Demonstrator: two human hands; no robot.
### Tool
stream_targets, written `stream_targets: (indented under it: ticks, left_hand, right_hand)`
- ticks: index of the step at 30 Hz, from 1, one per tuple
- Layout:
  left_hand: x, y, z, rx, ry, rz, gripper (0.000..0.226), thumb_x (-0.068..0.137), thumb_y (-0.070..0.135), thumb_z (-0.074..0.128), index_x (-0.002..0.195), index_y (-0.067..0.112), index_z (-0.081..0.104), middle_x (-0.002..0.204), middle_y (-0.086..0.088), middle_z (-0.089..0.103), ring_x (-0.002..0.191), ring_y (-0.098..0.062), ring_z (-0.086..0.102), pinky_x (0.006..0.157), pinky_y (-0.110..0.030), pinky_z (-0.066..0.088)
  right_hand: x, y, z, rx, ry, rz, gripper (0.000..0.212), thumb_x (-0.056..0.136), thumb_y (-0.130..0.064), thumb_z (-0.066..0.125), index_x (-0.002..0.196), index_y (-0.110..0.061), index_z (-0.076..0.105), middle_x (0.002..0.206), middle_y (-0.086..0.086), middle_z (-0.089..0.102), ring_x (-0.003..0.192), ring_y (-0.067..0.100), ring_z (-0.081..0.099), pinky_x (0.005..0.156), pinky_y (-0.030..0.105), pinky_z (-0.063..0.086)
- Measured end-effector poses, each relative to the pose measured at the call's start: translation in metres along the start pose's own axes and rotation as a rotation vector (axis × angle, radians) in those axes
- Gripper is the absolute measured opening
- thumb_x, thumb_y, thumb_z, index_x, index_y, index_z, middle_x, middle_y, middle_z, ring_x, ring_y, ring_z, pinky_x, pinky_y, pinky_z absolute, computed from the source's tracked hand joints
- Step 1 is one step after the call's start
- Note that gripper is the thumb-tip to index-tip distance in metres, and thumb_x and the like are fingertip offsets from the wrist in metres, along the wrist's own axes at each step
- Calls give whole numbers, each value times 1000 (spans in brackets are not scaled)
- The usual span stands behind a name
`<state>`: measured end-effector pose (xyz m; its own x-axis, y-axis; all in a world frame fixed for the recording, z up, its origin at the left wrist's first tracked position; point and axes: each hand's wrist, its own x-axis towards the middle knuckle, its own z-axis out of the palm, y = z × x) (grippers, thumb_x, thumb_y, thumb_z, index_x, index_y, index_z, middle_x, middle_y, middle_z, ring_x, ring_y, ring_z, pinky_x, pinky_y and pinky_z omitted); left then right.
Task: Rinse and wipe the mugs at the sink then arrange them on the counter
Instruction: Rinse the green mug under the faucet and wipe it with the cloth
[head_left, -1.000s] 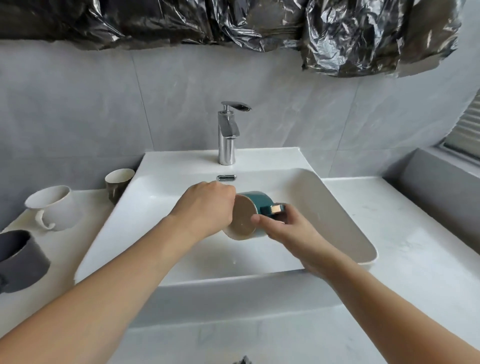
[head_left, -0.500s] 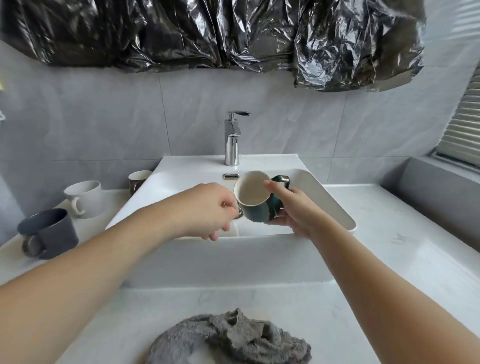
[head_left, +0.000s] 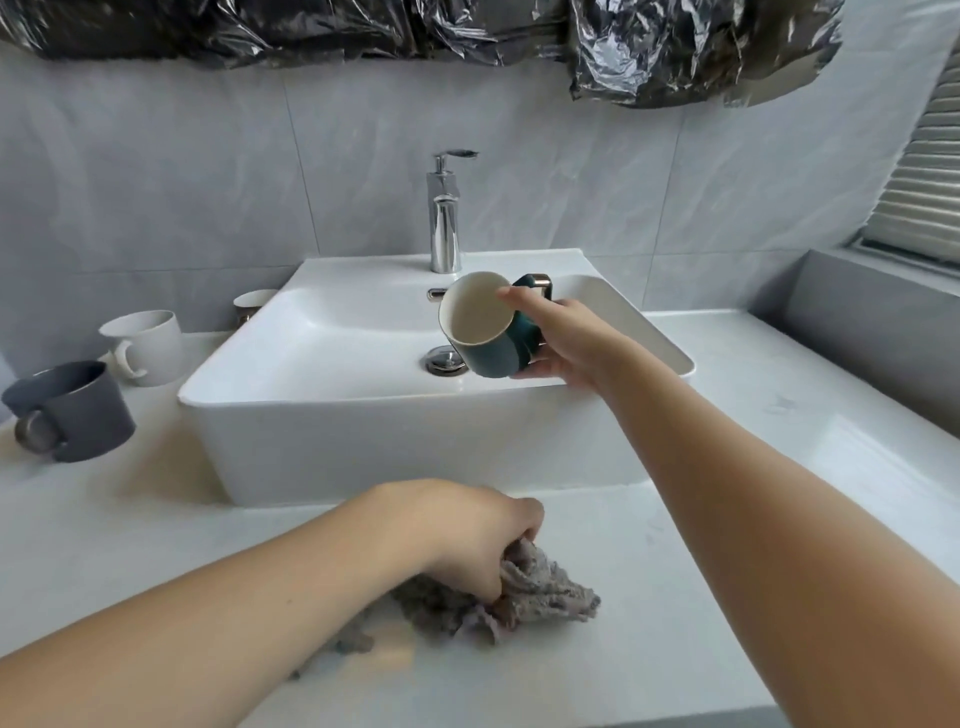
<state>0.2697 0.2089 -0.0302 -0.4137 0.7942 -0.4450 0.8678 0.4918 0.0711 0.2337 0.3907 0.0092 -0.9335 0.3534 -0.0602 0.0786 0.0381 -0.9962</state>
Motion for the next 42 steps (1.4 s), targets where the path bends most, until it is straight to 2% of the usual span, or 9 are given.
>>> stream_targets:
  ticks: [7,12,16,21,25,32,35,38,42]
  left_hand:
    - [-39,-63,-53,-564,499,115,26,88,20,64,92,33,43,66,6,37,51,-9,30,54,-30,28]
    - [-11,-103,-113,-745,1034,-177,19,84,16,65,85,25,49,68,-2,51,49,-22,47,50,-26,36]
    - [20,-86,-118,-502,972,-252,19,88,31,58,104,24,51,91,2,54,69,-15,52,56,-30,36]
    - [18,-71,-98,-343,793,-120,52,63,55,51,110,33,55,115,9,32,116,-14,35,100,-36,39]
    - [21,-73,-82,-277,681,-65,50,78,30,58,126,35,47,114,6,23,110,-17,34,91,-33,41]
    - [29,-81,-95,-499,1144,-16,27,89,15,56,114,26,55,113,4,50,85,-21,58,76,-33,47]
    - [41,-85,-97,-616,983,-66,40,91,20,57,129,33,59,132,6,44,80,-17,64,79,-32,52]
    - [50,-91,-100,-693,968,-96,39,88,12,58,121,32,64,103,3,67,64,-12,57,56,-23,43]
    - [53,-100,-102,-546,1033,-63,39,83,8,58,112,33,70,108,4,70,90,-16,63,76,-29,53]
  right_hand:
    - [1,-1,-1,28,1,-4,47,91,-42,67,121,-8,58,105,11,66,84,25,69,83,45,61]
    - [1,0,0,48,2,-34,40,92,-42,65,120,-13,59,114,10,62,89,26,64,83,57,59]
    - [3,2,-1,36,22,-55,38,93,-40,64,119,-13,58,114,12,63,87,25,65,82,57,60]
    - [7,4,-1,35,53,-57,42,90,-43,68,116,-11,63,108,13,74,85,24,72,81,55,60]
    - [5,3,0,21,42,-50,46,89,-46,69,118,-11,64,109,13,74,91,26,73,80,53,61]
    - [0,0,3,153,91,-60,38,90,-38,70,118,-23,49,120,11,62,94,30,69,80,56,60]
    - [-1,1,2,170,74,-85,43,87,-35,74,117,-22,46,122,10,60,102,32,69,85,57,59]
    - [0,2,-1,108,-7,-83,60,77,-39,82,123,-14,54,122,13,67,102,33,72,89,54,58]
    - [3,0,-3,127,-58,-40,62,74,-48,83,120,-10,67,113,12,72,101,31,73,92,49,58]
